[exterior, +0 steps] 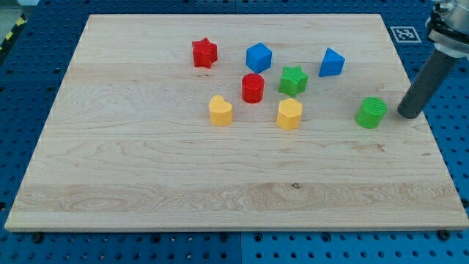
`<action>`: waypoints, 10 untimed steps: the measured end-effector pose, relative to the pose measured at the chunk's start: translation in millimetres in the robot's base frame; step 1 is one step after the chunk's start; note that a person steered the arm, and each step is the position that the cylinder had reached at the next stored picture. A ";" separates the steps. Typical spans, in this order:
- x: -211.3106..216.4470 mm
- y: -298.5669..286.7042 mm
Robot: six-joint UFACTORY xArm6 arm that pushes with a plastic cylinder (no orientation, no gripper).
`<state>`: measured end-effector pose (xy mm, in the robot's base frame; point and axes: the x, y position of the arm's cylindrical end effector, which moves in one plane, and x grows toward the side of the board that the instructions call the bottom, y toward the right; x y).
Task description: Move your arm to the right side of the triangle
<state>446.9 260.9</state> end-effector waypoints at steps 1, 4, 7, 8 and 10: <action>0.0 -31.5; -0.5 -34.6; -104.5 -26.8; -104.5 -27.3; -113.6 -63.6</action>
<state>333.3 197.3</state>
